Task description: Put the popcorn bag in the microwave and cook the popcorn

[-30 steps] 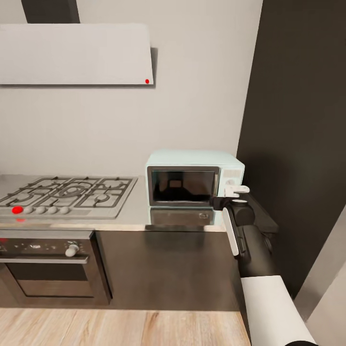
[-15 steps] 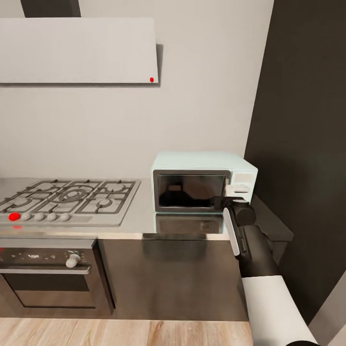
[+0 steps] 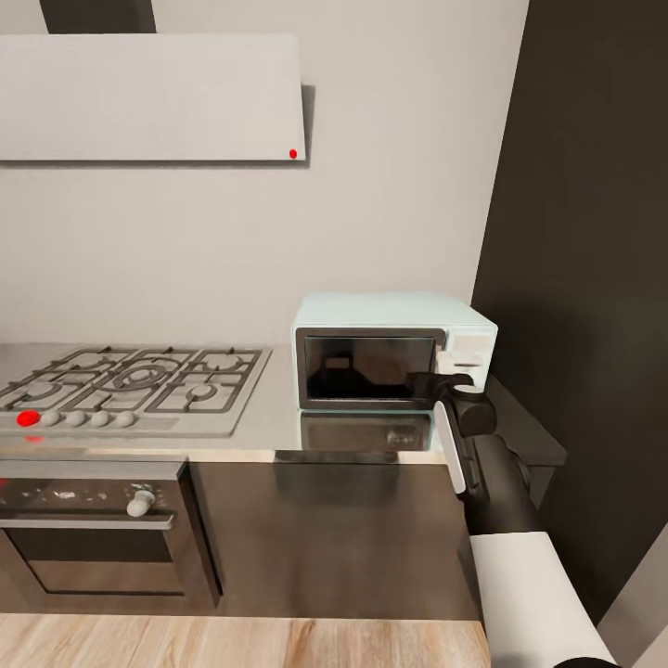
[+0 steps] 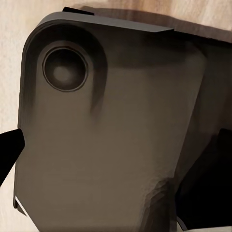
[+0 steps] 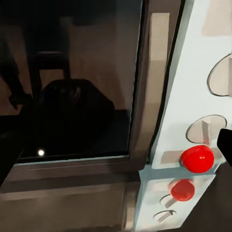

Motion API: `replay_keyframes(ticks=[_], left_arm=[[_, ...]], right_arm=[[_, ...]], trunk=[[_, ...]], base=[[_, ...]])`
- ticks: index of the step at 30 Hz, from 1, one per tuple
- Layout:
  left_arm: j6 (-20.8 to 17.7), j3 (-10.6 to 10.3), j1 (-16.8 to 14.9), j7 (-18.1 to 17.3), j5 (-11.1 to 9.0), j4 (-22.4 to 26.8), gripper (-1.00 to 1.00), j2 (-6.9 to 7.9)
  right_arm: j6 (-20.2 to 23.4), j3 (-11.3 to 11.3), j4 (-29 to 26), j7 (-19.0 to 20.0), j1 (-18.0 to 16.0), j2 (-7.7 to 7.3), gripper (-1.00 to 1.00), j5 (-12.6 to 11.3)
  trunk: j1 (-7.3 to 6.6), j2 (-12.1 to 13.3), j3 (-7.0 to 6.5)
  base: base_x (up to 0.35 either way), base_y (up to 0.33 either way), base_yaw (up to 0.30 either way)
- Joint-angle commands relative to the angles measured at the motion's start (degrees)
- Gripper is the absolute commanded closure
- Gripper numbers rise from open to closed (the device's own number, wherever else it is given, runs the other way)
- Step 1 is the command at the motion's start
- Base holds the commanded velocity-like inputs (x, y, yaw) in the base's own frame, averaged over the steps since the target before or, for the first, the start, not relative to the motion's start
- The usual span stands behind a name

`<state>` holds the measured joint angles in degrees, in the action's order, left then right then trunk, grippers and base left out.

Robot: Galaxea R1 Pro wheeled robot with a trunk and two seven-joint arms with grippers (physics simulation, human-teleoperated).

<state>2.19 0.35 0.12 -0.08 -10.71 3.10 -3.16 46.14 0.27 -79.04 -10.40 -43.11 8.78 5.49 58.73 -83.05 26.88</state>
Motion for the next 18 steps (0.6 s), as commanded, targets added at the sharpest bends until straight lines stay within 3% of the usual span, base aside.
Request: replay_keyframes(ticks=[1, 18], left_arm=[[0.1, 0.0, 0.0, 0.0, -0.4, 0.1, -1.00, -0.01], [0.1, 0.1, 0.0, 0.0, -0.5, 0.1, -1.00, -0.01]], right_arm=[[0.4, 0.0, -0.1, 0.4, 0.0, 0.01, -1.00, 0.6], [0.4, 0.1, -0.1, 0.6, 0.0, 0.01, -1.00, 0.7]], trunk=[[0.00, 0.0, 0.05], [0.00, 0.0, 0.05]], base=[[0.000, 0.000, 0.000], [0.000, -0.034, 0.000]])
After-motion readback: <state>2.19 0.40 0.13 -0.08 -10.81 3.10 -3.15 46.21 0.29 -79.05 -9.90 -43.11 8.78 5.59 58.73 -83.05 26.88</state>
